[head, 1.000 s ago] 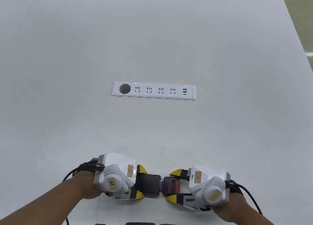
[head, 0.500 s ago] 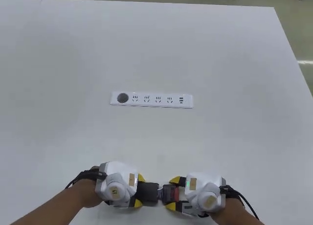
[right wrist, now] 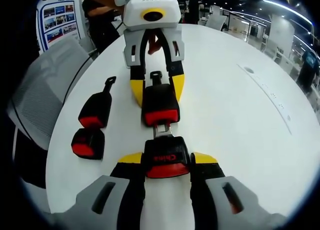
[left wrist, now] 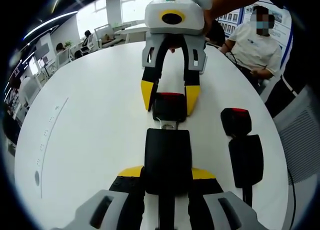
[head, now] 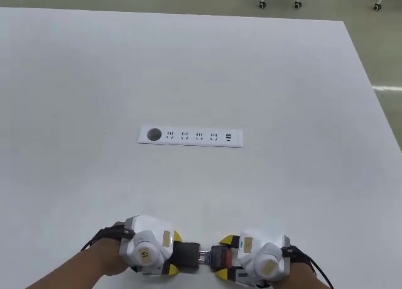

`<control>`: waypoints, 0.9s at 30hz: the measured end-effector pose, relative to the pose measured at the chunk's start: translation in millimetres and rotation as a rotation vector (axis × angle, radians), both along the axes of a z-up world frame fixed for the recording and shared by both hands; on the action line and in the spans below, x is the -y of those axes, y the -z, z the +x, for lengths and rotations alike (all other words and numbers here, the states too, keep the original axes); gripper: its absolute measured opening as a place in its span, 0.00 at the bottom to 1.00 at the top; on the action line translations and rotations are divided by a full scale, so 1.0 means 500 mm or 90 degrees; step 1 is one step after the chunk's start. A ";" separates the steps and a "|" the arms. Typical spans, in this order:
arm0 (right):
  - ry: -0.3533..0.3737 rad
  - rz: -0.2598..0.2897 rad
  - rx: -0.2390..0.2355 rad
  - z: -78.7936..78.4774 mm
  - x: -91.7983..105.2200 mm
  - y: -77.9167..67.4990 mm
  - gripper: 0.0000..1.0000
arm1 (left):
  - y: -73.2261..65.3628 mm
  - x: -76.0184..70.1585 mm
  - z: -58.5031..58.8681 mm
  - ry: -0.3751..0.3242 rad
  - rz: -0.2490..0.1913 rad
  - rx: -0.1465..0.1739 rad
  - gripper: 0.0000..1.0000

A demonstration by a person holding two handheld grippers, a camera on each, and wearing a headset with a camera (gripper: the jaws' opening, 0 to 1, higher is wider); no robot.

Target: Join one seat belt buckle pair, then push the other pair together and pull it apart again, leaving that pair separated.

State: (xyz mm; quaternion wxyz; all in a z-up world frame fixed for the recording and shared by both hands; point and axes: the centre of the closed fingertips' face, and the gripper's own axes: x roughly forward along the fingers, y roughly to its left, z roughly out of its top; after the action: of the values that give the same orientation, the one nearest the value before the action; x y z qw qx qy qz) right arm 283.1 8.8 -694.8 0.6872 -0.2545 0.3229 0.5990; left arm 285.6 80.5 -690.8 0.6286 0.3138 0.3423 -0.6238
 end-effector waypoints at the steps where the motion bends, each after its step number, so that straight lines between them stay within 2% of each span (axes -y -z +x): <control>1: 0.000 -0.001 0.000 -0.002 0.003 0.003 0.32 | -0.001 0.000 0.000 0.000 -0.001 0.000 0.33; 6: 0.000 -0.003 0.000 -0.006 0.020 0.011 0.32 | -0.004 0.001 -0.001 -0.001 -0.002 -0.001 0.33; 15: -0.006 -0.007 -0.001 -0.025 0.048 -0.013 0.33 | -0.003 0.001 -0.002 -0.004 -0.003 -0.002 0.33; 24: 0.009 -0.008 -0.001 -0.029 0.087 0.000 0.33 | 0.000 0.000 -0.002 -0.003 0.000 -0.001 0.33; 27: 0.015 -0.010 -0.001 -0.028 0.100 -0.010 0.33 | -0.002 0.001 -0.003 -0.004 0.002 -0.002 0.33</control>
State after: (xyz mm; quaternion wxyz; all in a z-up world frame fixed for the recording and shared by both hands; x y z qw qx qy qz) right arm 269.0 -41.2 -689.8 0.6921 -0.2551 0.3311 0.5884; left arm 283.9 80.2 -690.0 0.6295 0.3129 0.3447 -0.6220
